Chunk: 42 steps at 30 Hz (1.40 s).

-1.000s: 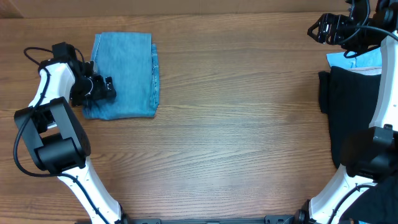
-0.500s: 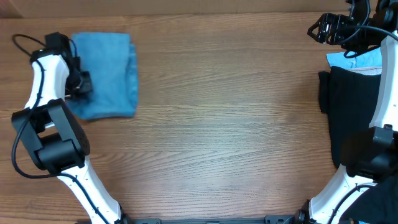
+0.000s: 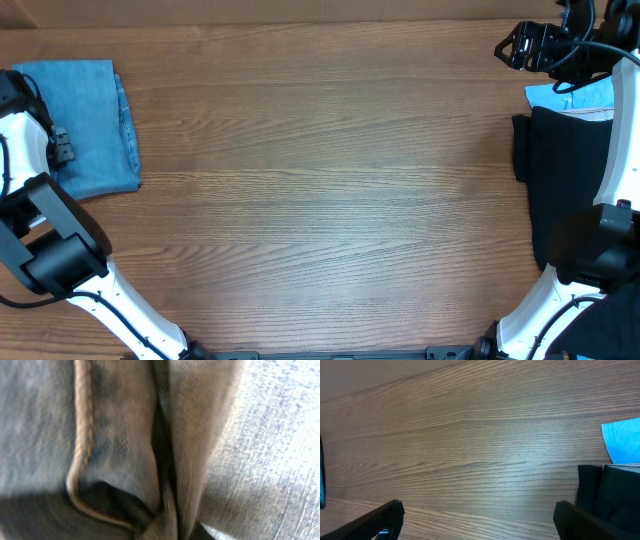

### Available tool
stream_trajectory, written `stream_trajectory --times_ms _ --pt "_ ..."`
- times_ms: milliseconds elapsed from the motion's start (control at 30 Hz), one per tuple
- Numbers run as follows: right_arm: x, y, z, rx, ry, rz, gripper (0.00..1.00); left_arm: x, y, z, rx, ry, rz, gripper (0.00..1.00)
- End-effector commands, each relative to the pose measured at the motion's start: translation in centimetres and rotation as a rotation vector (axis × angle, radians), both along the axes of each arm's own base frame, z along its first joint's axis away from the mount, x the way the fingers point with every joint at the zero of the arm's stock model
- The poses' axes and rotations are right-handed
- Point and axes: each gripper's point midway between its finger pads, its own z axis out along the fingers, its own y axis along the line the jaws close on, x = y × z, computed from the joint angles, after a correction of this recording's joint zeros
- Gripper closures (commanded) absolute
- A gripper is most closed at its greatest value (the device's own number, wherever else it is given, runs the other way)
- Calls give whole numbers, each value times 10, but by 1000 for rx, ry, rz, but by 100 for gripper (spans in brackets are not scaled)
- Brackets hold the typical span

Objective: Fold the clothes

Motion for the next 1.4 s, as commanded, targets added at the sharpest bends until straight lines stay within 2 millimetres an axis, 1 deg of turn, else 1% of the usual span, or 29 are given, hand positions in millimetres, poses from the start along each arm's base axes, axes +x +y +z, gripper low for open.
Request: stream_trajectory --times_ms 0,33,100,133,167,200,233,267,300,333,367,400,467,500,533,567,633,700,767,800,900,933,1000,1033,1167,1200,1300,1333,1367 --pt "1 0 3 -3 -12 2 0 5 16 18 54 -40 16 10" --pt "1 0 3 -2 -11 2 0 6 18 22 63 -47 23 0" --pt "1 0 3 -3 -11 2 0 14 23 54 87 -127 83 0" --pt "1 0 3 -3 -11 2 0 22 17 87 72 -215 136 0" --pt "1 0 3 -3 -12 2 0 28 10 102 42 -265 147 0" --pt "1 0 3 -3 -12 2 0 38 -4 118 -24 -330 139 10" --pt "1 0 3 -3 -12 2 0 48 -22 129 -113 -389 117 48" --pt "1 0 3 -3 -12 2 0 54 -38 133 -200 -429 115 88" --pt "1 0 3 -3 -12 2 0 53 -55 126 -307 -443 179 96" --pt "1 0 3 -2 -11 2 0 48 -60 115 -345 -429 257 96" --pt "1 0 3 -3 -12 2 0 39 -66 96 -394 -393 356 96" --pt "1 0 3 -3 -12 2 0 37 -76 80 -448 -361 385 96" --pt "1 0 3 -3 -12 2 0 35 -95 50 -513 -307 379 96" --pt "1 0 3 -3 -11 2 0 34 -103 28 -521 -280 373 96" --pt "1 0 3 -3 -12 2 0 35 -108 12 -525 -271 366 96" --pt "1 0 3 -3 -11 2 0 35 -111 -2 -525 -272 362 96" --pt "1 0 3 -3 -12 2 0 40 -109 -24 -517 -311 363 96" --pt "1 0 3 -3 -12 2 0 47 -106 -34 -503 -354 347 96" --pt "1 0 3 -3 -12 2 0 53 -102 -38 -493 -389 336 96" --pt "1 0 3 -3 -12 2 0 57 -104 -37 -512 -408 327 96" --pt "1 0 3 -3 -12 2 0 74 -122 -21 -683 -482 279 96" --pt "1 0 3 -3 -12 2 0 73 -122 -17 -717 -485 317 96" --pt "1 0 3 -3 -12 2 0 69 -115 -18 -704 -487 348 96" --pt "1 0 3 -3 -12 2 0 70 -113 -15 -699 -494 344 96" --pt "1 0 3 -3 -12 2 0 82 -105 10 -665 -569 304 96" --pt "1 0 3 -3 -12 2 0 82 -103 13 -661 -579 302 96" --pt "1 0 3 -2 -11 2 0 80 -90 13 -588 -581 320 96" --pt "1 0 3 -2 -11 2 0 76 -79 10 -503 -565 346 96" --pt "1 0 3 -3 -12 2 0 75 -76 8 -466 -555 353 96"
